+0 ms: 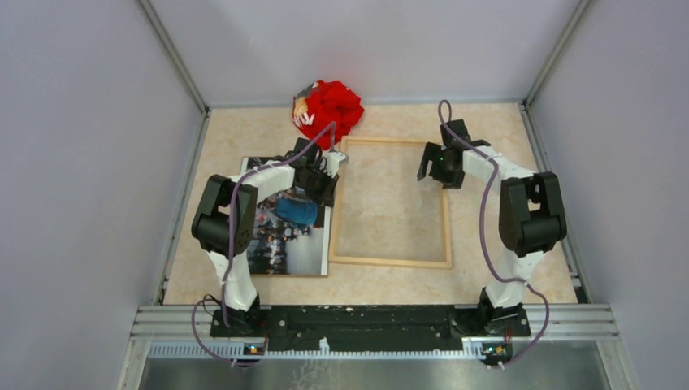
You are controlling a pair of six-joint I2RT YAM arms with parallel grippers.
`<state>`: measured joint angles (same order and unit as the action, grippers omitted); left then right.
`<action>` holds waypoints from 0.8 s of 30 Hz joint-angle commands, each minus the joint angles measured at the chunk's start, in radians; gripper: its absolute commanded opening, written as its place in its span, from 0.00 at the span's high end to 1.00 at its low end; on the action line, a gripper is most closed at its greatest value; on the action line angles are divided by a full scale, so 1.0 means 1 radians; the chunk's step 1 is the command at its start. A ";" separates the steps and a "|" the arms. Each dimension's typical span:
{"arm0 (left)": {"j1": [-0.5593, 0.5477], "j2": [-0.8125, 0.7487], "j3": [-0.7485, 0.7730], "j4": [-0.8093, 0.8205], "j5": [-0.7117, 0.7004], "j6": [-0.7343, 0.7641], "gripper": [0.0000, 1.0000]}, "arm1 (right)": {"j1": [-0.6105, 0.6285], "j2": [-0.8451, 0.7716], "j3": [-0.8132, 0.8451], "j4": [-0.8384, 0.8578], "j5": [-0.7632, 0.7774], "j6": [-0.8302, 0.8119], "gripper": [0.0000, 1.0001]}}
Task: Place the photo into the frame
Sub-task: Place the photo frame item in the photo frame.
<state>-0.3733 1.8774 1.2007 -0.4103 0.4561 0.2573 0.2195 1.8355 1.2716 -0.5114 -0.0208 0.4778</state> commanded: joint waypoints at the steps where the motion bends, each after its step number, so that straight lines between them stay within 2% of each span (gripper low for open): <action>1: -0.001 0.039 0.025 0.027 0.013 0.010 0.84 | 0.044 0.032 -0.051 0.090 -0.169 0.078 0.21; 17: -0.027 0.056 0.033 0.032 -0.001 0.018 0.84 | 0.096 0.073 -0.042 0.138 -0.199 0.100 0.21; 24: -0.026 0.047 0.026 0.034 -0.012 0.020 0.84 | 0.095 0.038 -0.009 0.095 -0.163 0.086 0.21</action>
<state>-0.3843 1.8965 1.2232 -0.4114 0.4522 0.2615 0.3180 1.8923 1.2488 -0.3828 -0.1883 0.5617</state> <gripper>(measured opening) 0.160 0.785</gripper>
